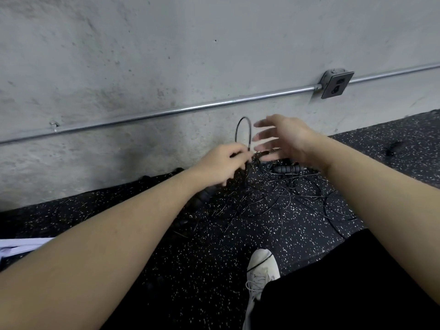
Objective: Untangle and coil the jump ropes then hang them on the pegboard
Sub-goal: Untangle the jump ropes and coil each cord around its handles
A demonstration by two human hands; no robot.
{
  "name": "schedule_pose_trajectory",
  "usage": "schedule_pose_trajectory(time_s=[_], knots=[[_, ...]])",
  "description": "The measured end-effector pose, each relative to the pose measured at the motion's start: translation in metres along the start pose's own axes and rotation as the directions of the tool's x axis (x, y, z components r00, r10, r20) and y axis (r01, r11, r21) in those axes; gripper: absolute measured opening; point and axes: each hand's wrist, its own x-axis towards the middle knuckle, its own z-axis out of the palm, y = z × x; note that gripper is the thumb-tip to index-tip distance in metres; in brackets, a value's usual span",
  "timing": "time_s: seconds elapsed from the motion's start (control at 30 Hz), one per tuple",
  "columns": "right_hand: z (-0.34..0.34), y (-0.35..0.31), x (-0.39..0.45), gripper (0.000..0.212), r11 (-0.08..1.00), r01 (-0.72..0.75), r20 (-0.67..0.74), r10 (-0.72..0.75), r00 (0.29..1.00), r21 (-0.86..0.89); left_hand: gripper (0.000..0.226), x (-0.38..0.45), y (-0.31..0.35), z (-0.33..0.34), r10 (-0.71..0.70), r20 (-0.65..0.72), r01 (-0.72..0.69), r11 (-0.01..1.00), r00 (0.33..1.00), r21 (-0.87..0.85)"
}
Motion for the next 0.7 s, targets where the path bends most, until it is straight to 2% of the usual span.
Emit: schedule_pose_trajectory(time_s=[0.07, 0.13, 0.23, 0.33, 0.47, 0.53, 0.63, 0.7], knots=[[-0.004, 0.008, -0.002, 0.030, 0.950, -0.027, 0.061, 0.048, 0.997, -0.310, 0.026, 0.002, 0.005, -0.006, -0.038, -0.073, 0.027, 0.989, 0.997, -0.144], [-0.004, 0.016, -0.005, 0.032, 0.835, -0.005, 0.197, 0.135, 0.971, -0.550, 0.027, 0.004, 0.008, -0.012, -0.091, -0.103, 0.045, 0.923, 0.991, -0.381], [0.004, 0.019, -0.006, 0.040, 0.710, 0.074, 0.348, 0.249, 0.904, -0.700, 0.024, 0.006, 0.012, -0.018, -0.165, -0.154, 0.026, 0.758, 0.974, -0.652], [0.011, 0.016, -0.004, 0.024, 0.700, 0.167, 0.362, 0.139, 0.922, -0.695, 0.020, 0.007, 0.015, -0.021, -0.180, -0.171, -0.004, 0.675, 0.969, -0.738], [0.015, 0.010, -0.005, 0.028, 0.712, 0.266, 0.271, -0.109, 0.956, -0.650, 0.023, 0.008, 0.016, -0.023, -0.228, -0.219, -0.009, 0.673, 0.949, -0.739], [0.017, 0.008, -0.005, 0.028, 0.749, 0.288, 0.212, -0.200, 0.957, -0.596, 0.022, 0.007, 0.012, -0.021, -0.260, -0.202, 0.053, 0.726, 0.944, -0.685], [0.019, 0.004, -0.003, 0.030, 0.818, 0.322, 0.156, -0.282, 0.947, -0.477, 0.013, 0.004, 0.002, -0.012, -0.213, -0.123, 0.157, 0.919, 0.969, -0.362], [0.018, 0.002, -0.002, 0.032, 0.882, 0.322, 0.135, -0.293, 0.947, -0.344, 0.020, 0.000, -0.001, -0.001, -0.166, -0.024, 0.160, 0.975, 0.986, -0.151]])
